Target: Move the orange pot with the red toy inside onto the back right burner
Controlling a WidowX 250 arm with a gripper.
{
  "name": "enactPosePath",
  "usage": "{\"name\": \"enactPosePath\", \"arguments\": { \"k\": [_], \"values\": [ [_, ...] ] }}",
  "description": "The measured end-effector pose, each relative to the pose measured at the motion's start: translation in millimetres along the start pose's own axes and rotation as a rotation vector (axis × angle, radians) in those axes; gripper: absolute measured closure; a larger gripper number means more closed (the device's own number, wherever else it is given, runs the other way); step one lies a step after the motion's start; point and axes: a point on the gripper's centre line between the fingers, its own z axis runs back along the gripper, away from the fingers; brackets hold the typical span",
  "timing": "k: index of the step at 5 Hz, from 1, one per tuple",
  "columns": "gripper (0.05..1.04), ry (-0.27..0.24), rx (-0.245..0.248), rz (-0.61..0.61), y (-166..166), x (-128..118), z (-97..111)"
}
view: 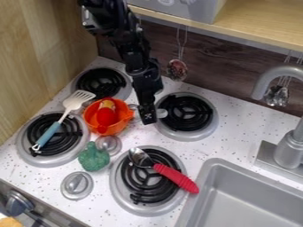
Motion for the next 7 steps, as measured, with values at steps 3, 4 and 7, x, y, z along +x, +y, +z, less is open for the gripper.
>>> {"name": "enactPosePath", "arguments": {
  "k": [3, 4, 7],
  "values": [
    [0.406, 0.01, -0.057, 0.004, 6, -12, -10],
    [0.683, 0.046, -0.051, -0.068, 3, -11, -12],
    [0.713, 0.056, -0.087, -0.079, -7, 2, -12]
  ]
}}
